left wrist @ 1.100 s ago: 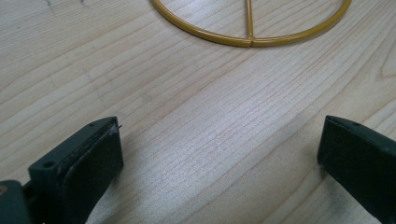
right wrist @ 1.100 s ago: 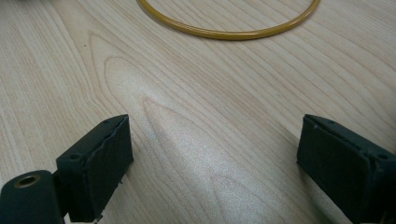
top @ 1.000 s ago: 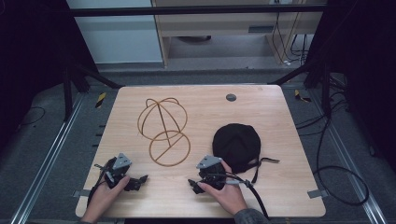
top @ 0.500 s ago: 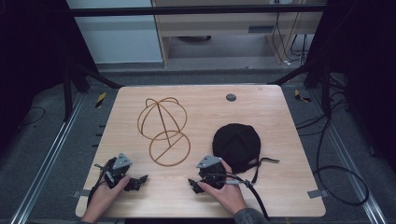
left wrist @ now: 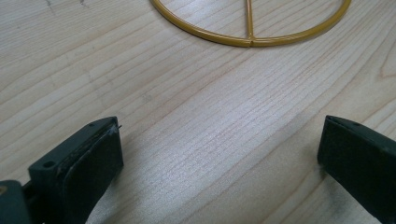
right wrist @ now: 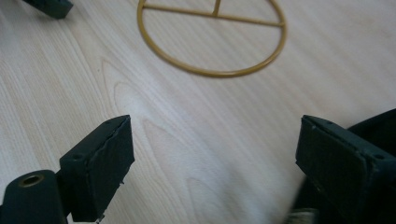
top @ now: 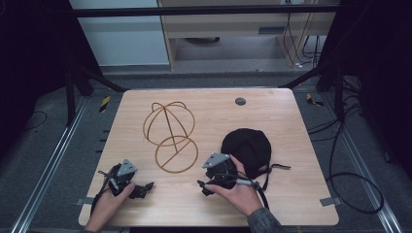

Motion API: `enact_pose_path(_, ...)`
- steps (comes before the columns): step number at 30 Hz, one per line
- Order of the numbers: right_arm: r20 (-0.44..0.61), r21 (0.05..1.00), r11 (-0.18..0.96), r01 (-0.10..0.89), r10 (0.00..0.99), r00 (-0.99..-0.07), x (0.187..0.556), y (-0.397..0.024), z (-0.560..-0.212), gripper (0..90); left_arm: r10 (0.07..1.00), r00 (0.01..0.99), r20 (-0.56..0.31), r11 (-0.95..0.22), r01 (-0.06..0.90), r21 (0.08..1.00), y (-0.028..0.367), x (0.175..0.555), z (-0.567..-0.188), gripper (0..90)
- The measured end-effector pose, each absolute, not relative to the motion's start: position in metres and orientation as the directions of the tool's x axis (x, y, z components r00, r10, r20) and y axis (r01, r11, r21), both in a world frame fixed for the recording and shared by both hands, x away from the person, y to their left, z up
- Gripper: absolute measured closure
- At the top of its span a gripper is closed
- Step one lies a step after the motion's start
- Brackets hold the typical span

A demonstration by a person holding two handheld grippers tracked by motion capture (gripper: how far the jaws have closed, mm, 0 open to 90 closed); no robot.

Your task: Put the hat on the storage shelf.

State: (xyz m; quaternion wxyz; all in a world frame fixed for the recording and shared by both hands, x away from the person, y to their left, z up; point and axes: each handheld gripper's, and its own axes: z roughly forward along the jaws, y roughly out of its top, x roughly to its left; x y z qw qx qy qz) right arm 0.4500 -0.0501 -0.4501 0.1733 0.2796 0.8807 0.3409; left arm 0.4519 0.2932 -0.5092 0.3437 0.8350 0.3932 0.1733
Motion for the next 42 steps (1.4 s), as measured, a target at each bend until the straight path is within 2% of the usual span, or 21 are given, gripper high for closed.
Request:
enact_pose_path(2,-0.108,0.689,0.617,0.381,0.606,-0.788,0.454,-0.059,-0.432,13.5,0.776,0.631,0.019,-0.455,0.538,0.71,0.293,0.452,-0.509,0.0)
enact_pose_path(9,-0.139,0.666,0.639,0.384,0.613,-0.778,0.463,-0.087,-0.403,15.8,0.776,0.631,0.019,-0.454,0.538,0.71,0.293,0.452,-0.509,0.0)
enact_pose_path(14,-0.136,0.653,0.644,0.397,0.616,-0.776,0.466,-0.111,-0.381,21.9,0.776,0.631,0.019,-0.455,0.538,0.71,0.293,0.452,-0.509,0.0)
enact_pose_path(19,-0.187,0.611,0.69,0.387,0.601,-0.777,0.469,-0.126,-0.364,23.1,0.777,0.629,0.021,-0.455,0.538,0.71,0.293,0.451,-0.509,0.0)
enact_pose_path(25,-0.176,0.505,0.728,0.463,0.613,-0.77,0.488,-0.146,-0.352,20.8,0.778,0.628,0.021,-0.454,0.538,0.71,0.293,0.451,-0.509,0.0)
enact_pose_path(29,-0.154,0.499,0.717,0.487,0.627,-0.764,0.497,-0.155,-0.35,18.3,0.778,0.628,0.021,-0.454,0.539,0.71,0.293,0.451,-0.509,0.0)
enact_pose_path(31,-0.146,0.485,0.704,0.519,0.65,-0.745,0.504,-0.164,-0.35,14.4,0.778,0.628,0.021,-0.454,0.539,0.71,0.293,0.451,-0.509,0.0)
enact_pose_path(42,-0.141,0.46,0.691,0.558,0.677,-0.722,0.523,-0.18,-0.352,12.5,0.78,0.626,0.018,-0.449,0.539,0.712,0.293,0.451,-0.509,0.0)
